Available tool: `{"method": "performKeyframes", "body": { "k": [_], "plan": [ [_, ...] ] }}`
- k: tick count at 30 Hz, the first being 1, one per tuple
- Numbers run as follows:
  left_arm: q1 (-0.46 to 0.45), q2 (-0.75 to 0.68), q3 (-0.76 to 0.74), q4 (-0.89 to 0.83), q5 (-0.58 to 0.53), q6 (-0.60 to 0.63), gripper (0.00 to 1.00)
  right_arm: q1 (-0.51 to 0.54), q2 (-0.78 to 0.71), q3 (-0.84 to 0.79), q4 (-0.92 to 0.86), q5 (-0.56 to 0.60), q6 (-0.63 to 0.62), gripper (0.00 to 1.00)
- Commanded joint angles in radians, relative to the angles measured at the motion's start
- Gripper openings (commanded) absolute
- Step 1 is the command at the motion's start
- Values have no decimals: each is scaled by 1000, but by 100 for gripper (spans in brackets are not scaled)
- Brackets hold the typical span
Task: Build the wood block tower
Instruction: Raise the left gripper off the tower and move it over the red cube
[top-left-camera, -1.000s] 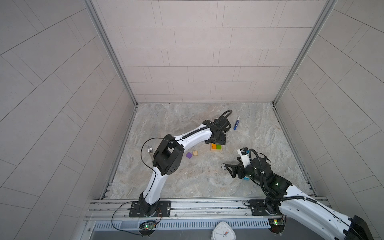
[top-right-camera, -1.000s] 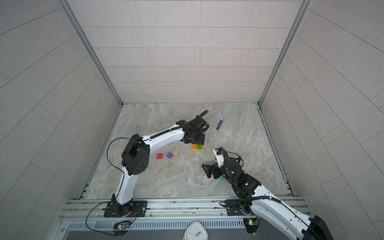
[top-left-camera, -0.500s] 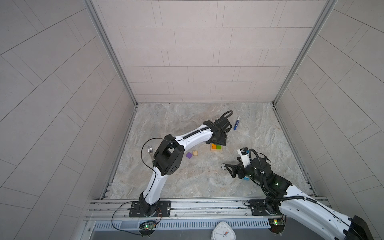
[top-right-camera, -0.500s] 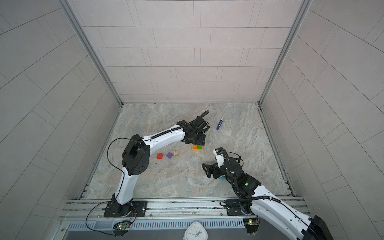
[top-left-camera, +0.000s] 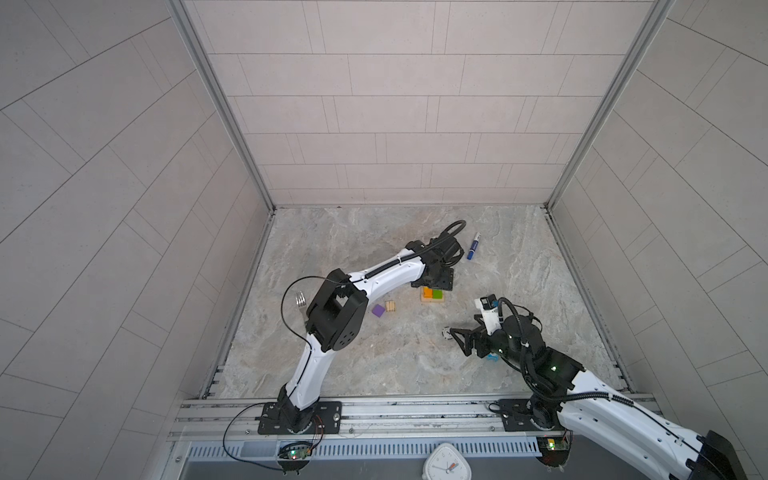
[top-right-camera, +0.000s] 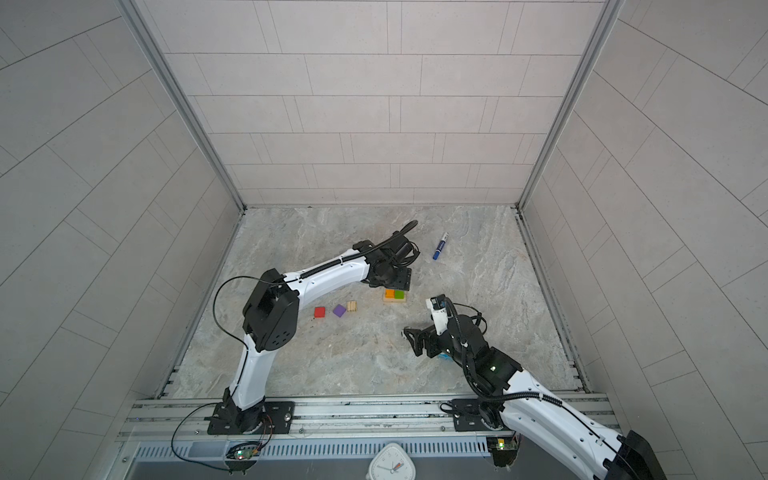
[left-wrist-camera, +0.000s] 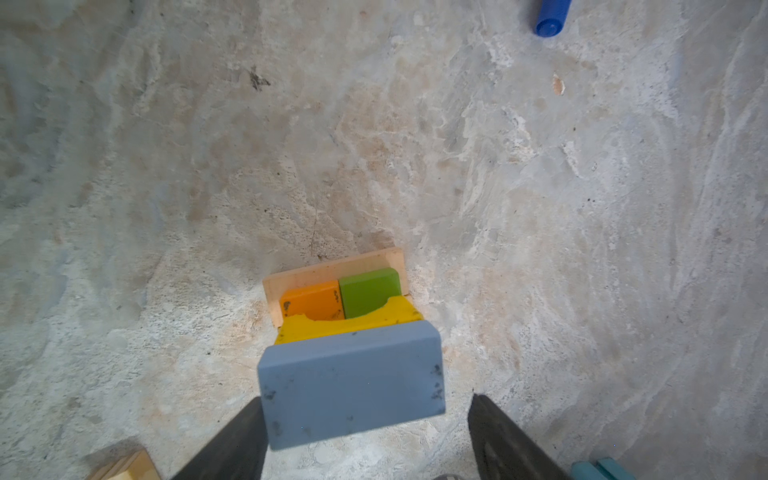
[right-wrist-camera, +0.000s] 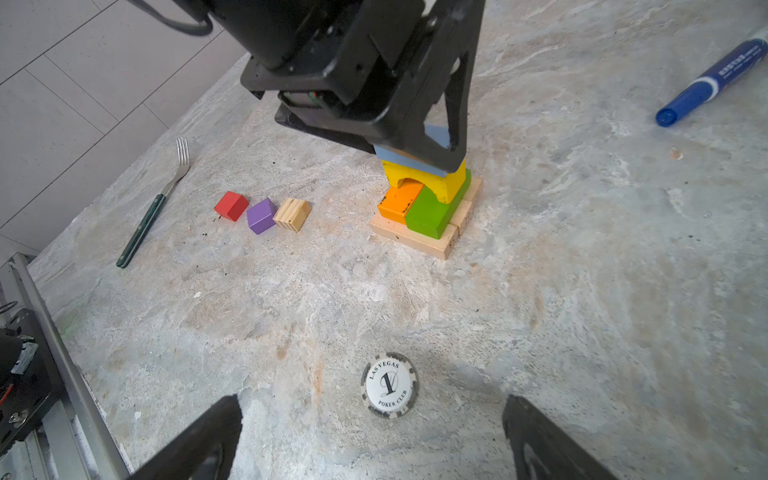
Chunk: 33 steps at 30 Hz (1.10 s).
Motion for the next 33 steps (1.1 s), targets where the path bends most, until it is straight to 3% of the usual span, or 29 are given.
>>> {"method": "performKeyframes", "body": {
  "k": [1,7,15,25,33],
  "plan": [
    [4,-48,23,-12,-5,8,81,5,-6,-11,5,15,4,100],
    [12,-56,39,-31,-2,26,81,5,-9,-8,-4,26,3,100],
    [43,-129,18,-39,40,54,82,4,31,30,-33,183,34,99],
    [110,-282,-157,10,108,85,84,0,273,125,79,223,-22,100],
    [203,-432,-401,49,132,101,87,-1,315,149,103,209,-108,99]
  ]
}}
